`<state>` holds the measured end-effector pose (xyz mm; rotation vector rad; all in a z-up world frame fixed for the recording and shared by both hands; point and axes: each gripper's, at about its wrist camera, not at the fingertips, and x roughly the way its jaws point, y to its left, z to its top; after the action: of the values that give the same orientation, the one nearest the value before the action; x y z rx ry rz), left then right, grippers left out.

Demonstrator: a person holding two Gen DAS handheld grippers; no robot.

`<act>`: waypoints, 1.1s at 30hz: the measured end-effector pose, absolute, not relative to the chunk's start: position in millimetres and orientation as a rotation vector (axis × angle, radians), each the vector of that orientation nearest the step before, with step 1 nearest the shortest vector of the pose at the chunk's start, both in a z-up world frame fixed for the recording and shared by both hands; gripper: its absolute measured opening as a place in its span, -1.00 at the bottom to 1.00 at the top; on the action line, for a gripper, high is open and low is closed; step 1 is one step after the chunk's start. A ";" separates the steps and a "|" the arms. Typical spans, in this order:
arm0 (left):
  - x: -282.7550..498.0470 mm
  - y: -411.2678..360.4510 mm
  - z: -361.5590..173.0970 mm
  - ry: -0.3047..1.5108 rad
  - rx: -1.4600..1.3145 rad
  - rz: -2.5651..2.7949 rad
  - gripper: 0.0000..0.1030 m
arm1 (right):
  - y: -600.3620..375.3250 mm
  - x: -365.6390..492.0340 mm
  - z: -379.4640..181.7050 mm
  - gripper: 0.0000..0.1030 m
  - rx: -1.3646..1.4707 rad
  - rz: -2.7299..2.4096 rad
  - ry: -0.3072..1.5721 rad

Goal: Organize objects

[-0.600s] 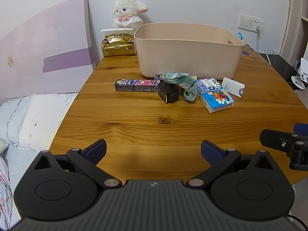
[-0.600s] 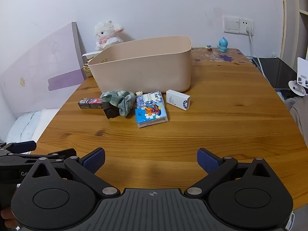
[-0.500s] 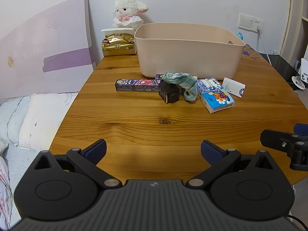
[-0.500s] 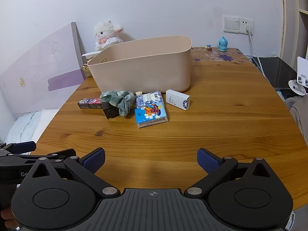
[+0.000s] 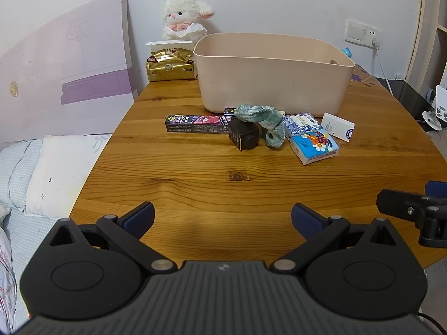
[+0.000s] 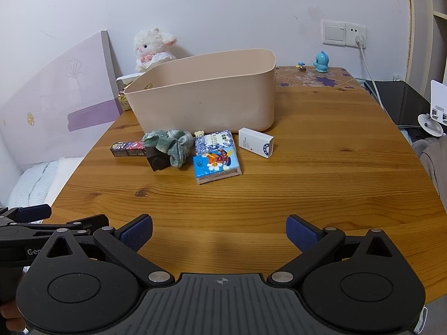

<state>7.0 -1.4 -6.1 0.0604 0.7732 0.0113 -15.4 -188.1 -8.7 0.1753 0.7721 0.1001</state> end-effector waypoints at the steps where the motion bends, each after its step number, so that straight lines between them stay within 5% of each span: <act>1: 6.9 -1.5 -6.2 0.773 0.060 0.011 1.00 | -188.0 -15.5 -8.8 1.00 0.175 0.099 0.772; 33: 6.0 -3.5 -3.7 0.775 0.069 0.001 1.00 | -188.9 -14.7 -8.9 1.00 0.181 0.101 0.773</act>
<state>6.0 -3.5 -3.7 0.0694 0.7755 0.0011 -14.7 -188.9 -8.9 0.1811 0.7733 0.1011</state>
